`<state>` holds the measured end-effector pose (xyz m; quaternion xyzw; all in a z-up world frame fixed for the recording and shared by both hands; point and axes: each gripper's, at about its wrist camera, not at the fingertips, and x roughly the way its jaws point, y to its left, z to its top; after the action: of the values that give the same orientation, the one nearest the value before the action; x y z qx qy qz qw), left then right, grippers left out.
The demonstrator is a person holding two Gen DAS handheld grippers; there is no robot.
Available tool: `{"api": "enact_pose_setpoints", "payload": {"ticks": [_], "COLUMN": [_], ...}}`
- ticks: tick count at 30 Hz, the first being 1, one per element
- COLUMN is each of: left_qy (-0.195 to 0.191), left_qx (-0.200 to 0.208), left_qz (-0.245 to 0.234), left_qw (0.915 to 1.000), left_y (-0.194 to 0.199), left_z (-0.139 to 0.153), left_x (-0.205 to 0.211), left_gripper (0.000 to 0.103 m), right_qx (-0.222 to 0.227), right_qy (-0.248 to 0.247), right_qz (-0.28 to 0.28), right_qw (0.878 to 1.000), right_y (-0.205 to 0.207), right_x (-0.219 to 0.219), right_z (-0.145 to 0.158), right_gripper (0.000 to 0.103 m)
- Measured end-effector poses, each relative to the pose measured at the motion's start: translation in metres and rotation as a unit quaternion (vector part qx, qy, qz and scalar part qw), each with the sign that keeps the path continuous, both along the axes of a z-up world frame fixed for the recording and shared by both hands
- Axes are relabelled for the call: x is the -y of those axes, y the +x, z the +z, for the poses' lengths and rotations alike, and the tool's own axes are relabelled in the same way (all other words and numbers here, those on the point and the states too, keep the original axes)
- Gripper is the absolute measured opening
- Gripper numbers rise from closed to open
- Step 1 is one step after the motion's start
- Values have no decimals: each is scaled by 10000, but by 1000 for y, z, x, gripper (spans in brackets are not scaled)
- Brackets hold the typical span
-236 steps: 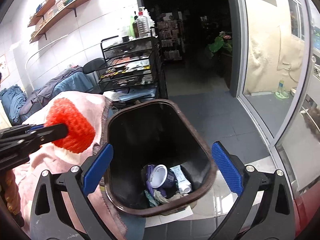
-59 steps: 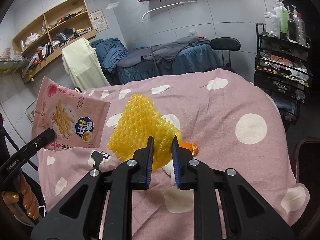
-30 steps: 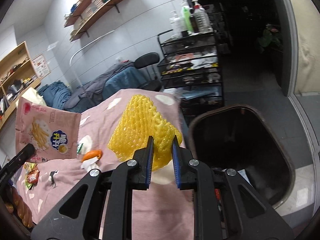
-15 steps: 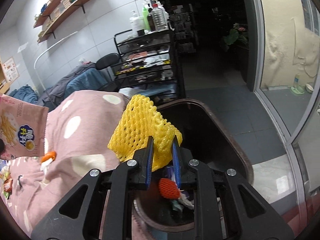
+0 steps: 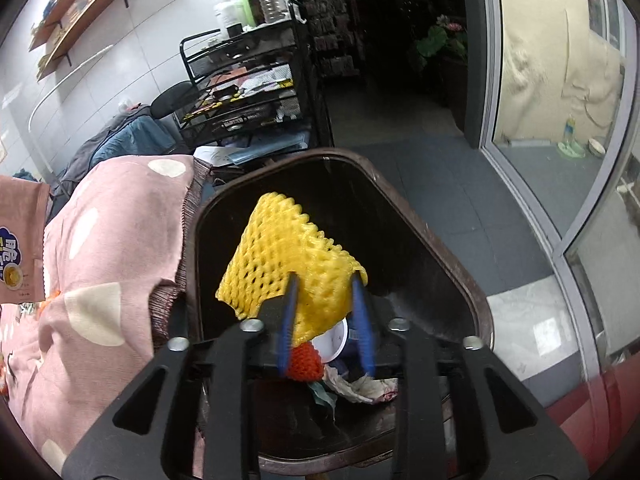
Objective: Collect trash
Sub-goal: 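Carry the yellow foam net to the bin and release it with the right tool, then lower the pink snack bag into the bin and open the left tool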
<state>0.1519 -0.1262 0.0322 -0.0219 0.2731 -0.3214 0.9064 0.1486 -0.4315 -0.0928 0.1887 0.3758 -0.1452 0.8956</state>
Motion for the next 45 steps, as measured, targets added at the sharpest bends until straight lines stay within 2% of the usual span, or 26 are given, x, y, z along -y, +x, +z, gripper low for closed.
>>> {"api": "enact_pose_setpoints", "payload": {"ticks": [1, 2, 3, 5, 8, 10, 18, 28, 34, 45], "left_qy": [15, 26, 28, 8, -28, -51, -40, -55, 145, 381], "left_qx": [-10, -20, -33, -66, -94, -93, 0, -311, -405, -615], "left_qz": [-12, -26, -38, -63, -111, -154, -356, -749, -890, -1066], "left_qw": [10000, 10000, 10000, 10000, 9999, 9998, 9994, 9967, 9951, 9917], "left_y": [1, 2, 3, 4, 6, 7, 9, 24, 31, 40], "left_z": [-1, -2, -2, -3, -1, 0, 8, 2, -6, -19], "left_x": [2, 3, 4, 6, 9, 12, 32, 67, 91, 125], "left_gripper": [4, 4, 4, 4, 4, 4, 4, 4, 4, 4], "right_qx": [26, 58, 92, 138, 280, 363, 651, 852, 881, 877], "right_qy": [23, 46, 49, 28, 62, 58, -18, -92, -274, -275], "right_qz": [-23, -29, -15, -31, -76, -114, -107, -182, -275, -555], "right_qw": [10000, 10000, 9999, 9999, 9996, 9993, 9978, 9962, 9954, 9942], "right_y": [-1, -1, -4, -4, -10, -13, -25, -41, -52, -69], "right_x": [-1, -1, -2, -2, -2, -4, -13, -16, -15, 0], "right_z": [-1, -1, 0, 0, 5, 9, 29, 42, 43, 42], "right_gripper": [56, 60, 61, 70, 73, 79, 86, 88, 89, 89]}}
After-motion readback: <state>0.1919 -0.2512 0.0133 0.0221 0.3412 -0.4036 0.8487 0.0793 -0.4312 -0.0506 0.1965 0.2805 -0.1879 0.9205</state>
